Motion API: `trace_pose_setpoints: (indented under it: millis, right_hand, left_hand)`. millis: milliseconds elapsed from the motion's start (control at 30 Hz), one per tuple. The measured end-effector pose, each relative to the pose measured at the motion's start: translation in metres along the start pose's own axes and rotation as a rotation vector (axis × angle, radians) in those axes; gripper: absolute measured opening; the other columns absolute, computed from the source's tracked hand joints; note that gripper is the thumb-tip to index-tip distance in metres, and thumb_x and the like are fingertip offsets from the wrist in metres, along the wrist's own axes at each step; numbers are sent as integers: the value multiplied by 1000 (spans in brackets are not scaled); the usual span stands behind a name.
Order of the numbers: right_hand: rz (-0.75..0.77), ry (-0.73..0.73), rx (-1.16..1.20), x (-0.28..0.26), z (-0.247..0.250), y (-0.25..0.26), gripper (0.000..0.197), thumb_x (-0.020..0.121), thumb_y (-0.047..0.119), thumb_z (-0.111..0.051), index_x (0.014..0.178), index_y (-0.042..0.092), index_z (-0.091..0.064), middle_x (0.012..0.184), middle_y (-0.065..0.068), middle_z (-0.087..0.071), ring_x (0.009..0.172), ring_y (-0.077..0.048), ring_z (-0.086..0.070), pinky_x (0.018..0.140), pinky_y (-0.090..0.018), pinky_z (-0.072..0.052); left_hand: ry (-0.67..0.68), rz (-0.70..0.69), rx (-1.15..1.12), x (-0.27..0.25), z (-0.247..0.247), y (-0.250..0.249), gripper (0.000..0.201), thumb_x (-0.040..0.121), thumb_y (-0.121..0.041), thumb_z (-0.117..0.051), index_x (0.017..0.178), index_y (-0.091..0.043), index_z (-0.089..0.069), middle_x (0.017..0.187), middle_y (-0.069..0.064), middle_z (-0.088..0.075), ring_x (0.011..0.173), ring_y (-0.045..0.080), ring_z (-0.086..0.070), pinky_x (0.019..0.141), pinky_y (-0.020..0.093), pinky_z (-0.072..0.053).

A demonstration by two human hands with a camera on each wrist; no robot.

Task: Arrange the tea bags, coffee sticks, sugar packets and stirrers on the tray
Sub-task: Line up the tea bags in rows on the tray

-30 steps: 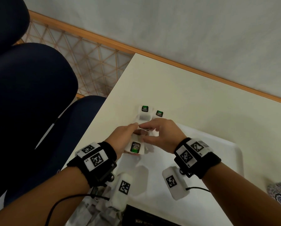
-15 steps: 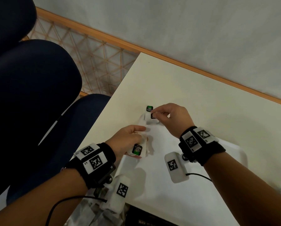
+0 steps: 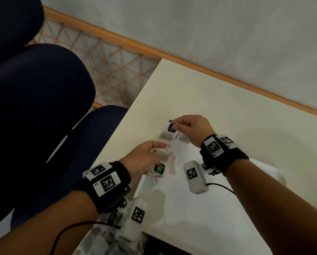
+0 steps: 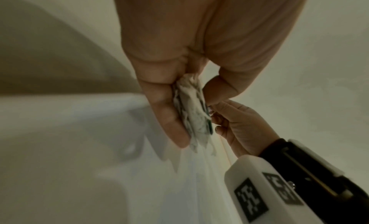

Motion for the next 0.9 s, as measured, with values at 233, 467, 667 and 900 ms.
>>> trace_pose_setpoints:
  millis: [233,467,667,900]
  right_hand:
    - [44,0,-95,11,-1,0,18,90,26,-61,104,24,-72,79,14,-63,67,0,-53,64,-16,-42]
    - [163,-43,-49,-23,3,6,11,86,23,-67,92,31,-71,82,16,-60,72,2,-56,69,-11,-43]
    - [242,199,-135,-73,-15,6,30,68,45,-80,95,36,-71,80,24,-59,79,2,-54,69,-11,-42]
    - [231,198,-60,-82,-16,7,21,79,30,-75,100,33,-73,83,20,-64,79,-1,-59,77,-21,-49]
  left_hand:
    - [-8,-2,2,4,0,-1,34,85,5,-54,106,-22,-57,108,8,-61,80,23,-64,61,32,-58]
    - [-41,-38,-48,6,-2,-1,36,88,4,-55,117,-18,-55,110,10,-59,86,26,-66,67,38,-60]
    - [-71,-33,-138,7,-5,1,25,96,-8,-47,119,-16,-54,115,20,-65,104,36,-65,79,46,-57]
    - [-43,-47,-137,2,-10,-1,27,96,-12,-39,113,-12,-60,109,25,-65,88,34,-66,79,49,-57]
Point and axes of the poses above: each hand's wrist, its own x-axis towards the middle knuckle, its own z-axis out of the back of the hand, y = z × x, the point moved 4 cm from there along x, towards the middle knuckle
